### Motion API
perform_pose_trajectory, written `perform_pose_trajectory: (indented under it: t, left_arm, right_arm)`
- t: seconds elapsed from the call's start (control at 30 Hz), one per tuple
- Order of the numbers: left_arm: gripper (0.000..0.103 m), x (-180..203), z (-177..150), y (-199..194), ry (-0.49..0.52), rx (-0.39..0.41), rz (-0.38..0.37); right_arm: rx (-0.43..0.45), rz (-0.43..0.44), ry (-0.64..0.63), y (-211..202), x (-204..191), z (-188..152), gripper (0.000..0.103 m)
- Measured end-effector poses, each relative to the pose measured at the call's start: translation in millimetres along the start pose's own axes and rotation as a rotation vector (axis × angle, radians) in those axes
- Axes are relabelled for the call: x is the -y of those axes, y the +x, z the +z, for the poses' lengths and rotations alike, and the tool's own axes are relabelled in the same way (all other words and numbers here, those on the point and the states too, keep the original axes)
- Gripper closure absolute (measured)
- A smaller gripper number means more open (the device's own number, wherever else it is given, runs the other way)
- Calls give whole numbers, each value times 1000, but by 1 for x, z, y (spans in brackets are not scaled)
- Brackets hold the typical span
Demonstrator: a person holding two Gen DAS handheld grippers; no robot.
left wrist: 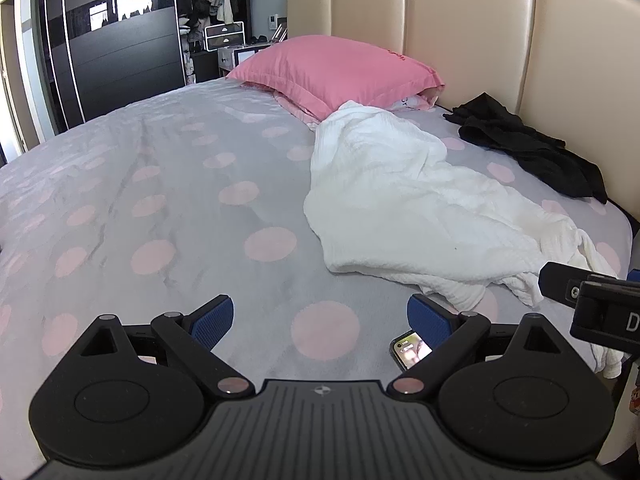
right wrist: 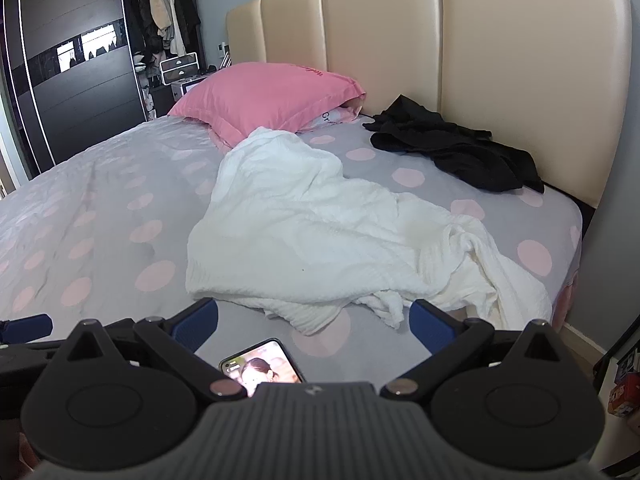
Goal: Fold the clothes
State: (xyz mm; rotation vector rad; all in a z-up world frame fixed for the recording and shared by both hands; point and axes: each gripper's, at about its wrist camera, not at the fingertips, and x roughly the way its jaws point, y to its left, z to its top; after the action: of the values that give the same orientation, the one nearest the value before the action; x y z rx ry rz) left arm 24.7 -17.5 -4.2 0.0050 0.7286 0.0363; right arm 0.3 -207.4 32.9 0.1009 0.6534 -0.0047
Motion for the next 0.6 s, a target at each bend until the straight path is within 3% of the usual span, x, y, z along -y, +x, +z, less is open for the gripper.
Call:
perform_pose_trajectory:
  t: [0.27, 0.33, 0.43, 0.6]
  left_arm:
    - [8, -3, 19, 27, 9, -38, -77]
    - [17, -1, 28, 40, 31, -46, -94]
    - [26, 2, 41, 66, 45, -81, -130]
    - [26, 5, 52, 114, 47, -128, -153]
  right_arm:
    - [-79, 49, -28, 22, 5, 19, 2]
    - [-89, 46, -54, 33, 8, 29, 5]
    - [-124, 32, -118, 62, 15, 44, 18]
    - [-248, 115, -135, 126, 22, 59, 22]
